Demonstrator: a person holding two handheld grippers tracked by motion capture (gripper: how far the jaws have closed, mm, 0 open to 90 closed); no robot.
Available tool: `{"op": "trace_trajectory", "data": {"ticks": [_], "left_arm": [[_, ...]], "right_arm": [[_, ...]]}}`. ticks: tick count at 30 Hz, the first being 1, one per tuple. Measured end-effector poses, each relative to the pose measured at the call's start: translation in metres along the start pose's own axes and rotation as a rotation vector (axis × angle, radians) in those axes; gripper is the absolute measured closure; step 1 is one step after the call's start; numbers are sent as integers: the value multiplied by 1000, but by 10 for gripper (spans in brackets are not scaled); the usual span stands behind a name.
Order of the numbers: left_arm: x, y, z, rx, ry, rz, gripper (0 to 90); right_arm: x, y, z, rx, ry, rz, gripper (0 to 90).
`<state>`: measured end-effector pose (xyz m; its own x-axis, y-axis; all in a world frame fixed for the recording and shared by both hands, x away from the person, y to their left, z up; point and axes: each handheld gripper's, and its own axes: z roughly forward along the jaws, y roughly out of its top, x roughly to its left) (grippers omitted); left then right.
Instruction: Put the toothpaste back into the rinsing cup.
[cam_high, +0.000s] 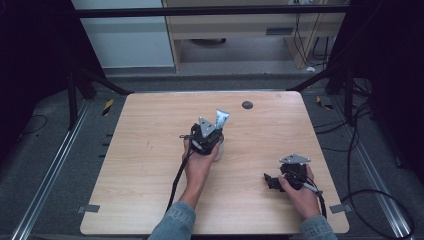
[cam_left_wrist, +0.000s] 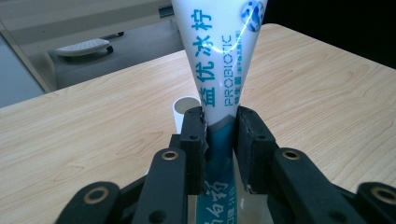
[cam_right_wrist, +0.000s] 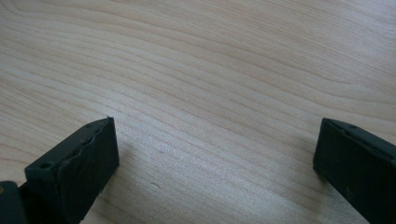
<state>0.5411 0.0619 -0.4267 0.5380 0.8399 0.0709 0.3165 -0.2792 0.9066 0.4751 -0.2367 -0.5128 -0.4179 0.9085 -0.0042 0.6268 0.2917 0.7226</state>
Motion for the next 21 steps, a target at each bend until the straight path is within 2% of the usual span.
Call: {"op": "trace_trajectory", "data": {"ticks": [9, 21], "left_arm": [[0, 0, 0, 4, 1, 7, 716], [5, 1, -4, 22, 24, -1, 638]], "right_arm": [[0, 0, 0, 0, 0, 0, 4], [0, 0, 0, 0, 0, 0, 4]]}}
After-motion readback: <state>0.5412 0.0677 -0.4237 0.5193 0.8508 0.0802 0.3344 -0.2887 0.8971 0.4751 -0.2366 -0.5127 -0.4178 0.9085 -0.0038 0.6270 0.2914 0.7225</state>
